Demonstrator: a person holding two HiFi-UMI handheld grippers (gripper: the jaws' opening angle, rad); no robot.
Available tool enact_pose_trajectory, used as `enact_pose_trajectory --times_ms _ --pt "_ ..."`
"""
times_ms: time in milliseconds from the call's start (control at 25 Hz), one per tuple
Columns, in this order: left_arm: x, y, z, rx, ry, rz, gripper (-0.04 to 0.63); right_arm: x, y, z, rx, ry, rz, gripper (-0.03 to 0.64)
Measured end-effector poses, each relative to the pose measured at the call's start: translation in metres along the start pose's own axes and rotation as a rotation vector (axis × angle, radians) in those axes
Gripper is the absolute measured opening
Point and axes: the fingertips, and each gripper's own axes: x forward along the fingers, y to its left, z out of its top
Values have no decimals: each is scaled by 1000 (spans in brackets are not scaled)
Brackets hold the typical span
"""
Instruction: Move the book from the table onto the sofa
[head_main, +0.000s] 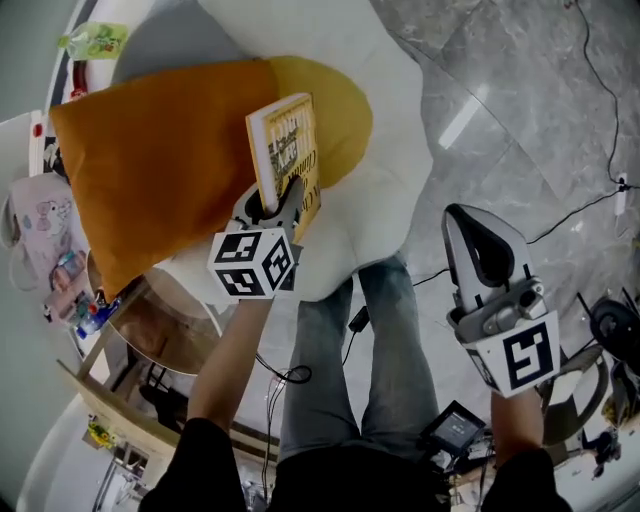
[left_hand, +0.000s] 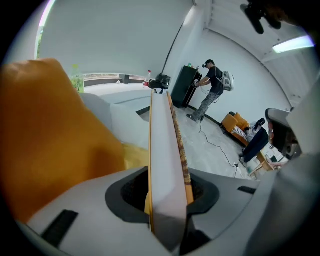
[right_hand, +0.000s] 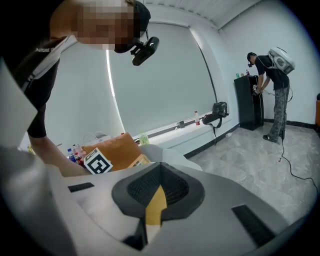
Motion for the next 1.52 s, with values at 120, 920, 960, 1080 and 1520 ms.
enact_pose_trajectory --times_ms 120,920,960,1080,1520 --pt "36 20 -17 -41 28 15 155 14 0 -24 14 17 7 9" --pt "113 85 -80 -172 263 86 256 45 -7 -39 53 22 3 9" --pt "110 84 -78 -166 263 84 266 43 -7 -35 47 20 -2 9" --pt "94 83 -70 -138 259 94 306 37 -2 -21 21 18 -13 9" --pt "-17 66 6 47 170 82 341 -14 22 70 -97 -62 -62 9"
